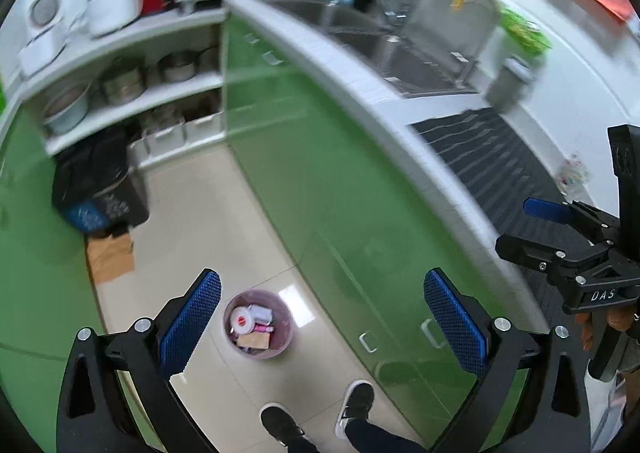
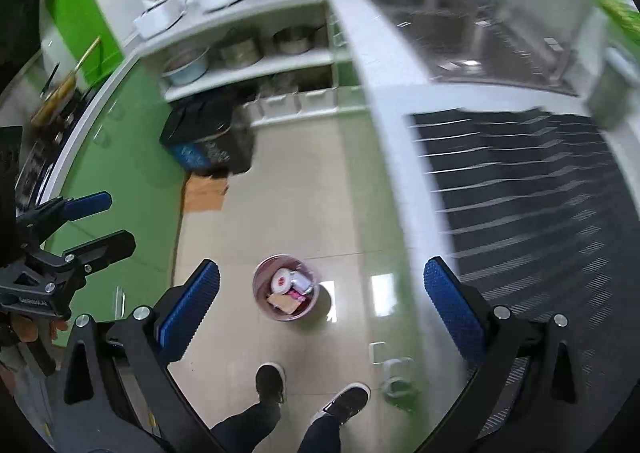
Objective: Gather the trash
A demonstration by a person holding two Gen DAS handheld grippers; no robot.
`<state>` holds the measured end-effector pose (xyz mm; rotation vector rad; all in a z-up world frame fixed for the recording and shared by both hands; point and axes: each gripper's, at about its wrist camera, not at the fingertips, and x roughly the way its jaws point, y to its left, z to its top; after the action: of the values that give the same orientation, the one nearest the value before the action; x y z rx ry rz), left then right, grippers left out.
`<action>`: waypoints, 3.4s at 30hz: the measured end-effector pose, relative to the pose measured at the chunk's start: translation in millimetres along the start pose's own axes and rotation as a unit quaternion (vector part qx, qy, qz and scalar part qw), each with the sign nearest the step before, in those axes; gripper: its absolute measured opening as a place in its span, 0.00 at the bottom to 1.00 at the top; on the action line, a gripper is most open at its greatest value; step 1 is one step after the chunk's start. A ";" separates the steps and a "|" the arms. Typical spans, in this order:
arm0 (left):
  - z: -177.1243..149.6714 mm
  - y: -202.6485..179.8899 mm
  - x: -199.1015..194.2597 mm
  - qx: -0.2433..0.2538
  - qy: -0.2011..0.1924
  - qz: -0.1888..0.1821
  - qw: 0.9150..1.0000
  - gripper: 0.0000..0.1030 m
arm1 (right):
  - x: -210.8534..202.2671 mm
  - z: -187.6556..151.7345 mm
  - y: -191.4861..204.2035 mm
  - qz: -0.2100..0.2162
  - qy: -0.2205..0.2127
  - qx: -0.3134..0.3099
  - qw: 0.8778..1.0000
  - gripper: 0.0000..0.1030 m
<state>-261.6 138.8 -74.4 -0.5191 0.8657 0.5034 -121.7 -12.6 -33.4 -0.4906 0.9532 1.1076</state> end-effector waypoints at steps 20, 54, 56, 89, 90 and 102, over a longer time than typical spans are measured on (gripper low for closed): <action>59.5 -202.2 11.0 0.153 -0.009 -0.071 0.986 0.95 | -137.7 -53.5 -181.3 -0.104 -0.078 0.108 0.986 0.97; 107.6 -266.7 59.6 0.257 0.044 -0.146 0.954 0.95 | -154.0 -52.5 -212.2 -0.148 -0.096 0.196 0.965 0.97; 107.4 -268.4 58.4 0.263 0.036 -0.135 0.954 0.95 | -153.1 -52.1 -213.5 -0.147 -0.096 0.197 0.965 0.97; 116.4 -267.0 60.4 0.257 0.026 -0.121 0.958 0.95 | -146.6 -45.3 -216.8 -0.144 -0.090 0.192 0.967 0.97; 115.7 -266.9 60.6 0.258 0.027 -0.121 0.958 0.95 | -146.2 -45.1 -216.8 -0.143 -0.090 0.192 0.967 0.97; 113.2 -267.4 60.7 0.258 0.028 -0.122 0.958 0.95 | -146.0 -46.4 -216.5 -0.142 -0.090 0.192 0.967 0.97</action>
<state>-1.3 15.6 -3.4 -0.1533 0.9299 0.0263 38.1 -211.1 40.1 -0.1946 0.8789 0.6741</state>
